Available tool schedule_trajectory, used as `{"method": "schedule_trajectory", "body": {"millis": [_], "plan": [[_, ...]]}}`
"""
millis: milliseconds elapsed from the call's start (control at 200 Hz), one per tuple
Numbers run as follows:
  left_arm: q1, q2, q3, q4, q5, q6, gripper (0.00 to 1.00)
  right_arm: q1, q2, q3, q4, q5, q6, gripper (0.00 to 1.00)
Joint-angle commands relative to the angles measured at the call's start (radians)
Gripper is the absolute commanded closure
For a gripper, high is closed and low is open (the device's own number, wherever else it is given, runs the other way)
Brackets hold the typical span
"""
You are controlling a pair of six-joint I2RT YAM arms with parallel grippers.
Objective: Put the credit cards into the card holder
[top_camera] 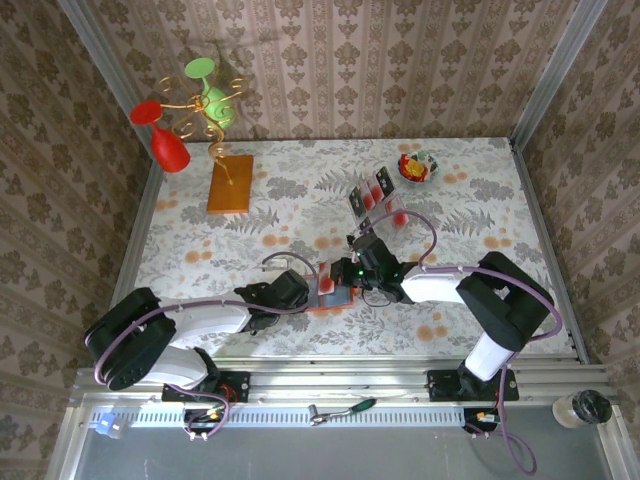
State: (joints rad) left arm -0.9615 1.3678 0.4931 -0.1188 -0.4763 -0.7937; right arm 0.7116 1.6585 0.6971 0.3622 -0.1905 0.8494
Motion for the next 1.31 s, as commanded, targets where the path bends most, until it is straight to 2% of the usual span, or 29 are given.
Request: {"method": "schedule_trajectory", "body": {"millis": [0,1300], "plan": [[-0.005,0.001,-0.018,-0.062,-0.005,-0.007,0.0,0.008,0.023,-0.024,0.017,0.014,0.006,1.0],[-0.011,-0.007,-0.025,-0.07,-0.012,-0.018,0.0,0.019,0.03,-0.134,0.143,-0.063,0.037,1.0]]}}
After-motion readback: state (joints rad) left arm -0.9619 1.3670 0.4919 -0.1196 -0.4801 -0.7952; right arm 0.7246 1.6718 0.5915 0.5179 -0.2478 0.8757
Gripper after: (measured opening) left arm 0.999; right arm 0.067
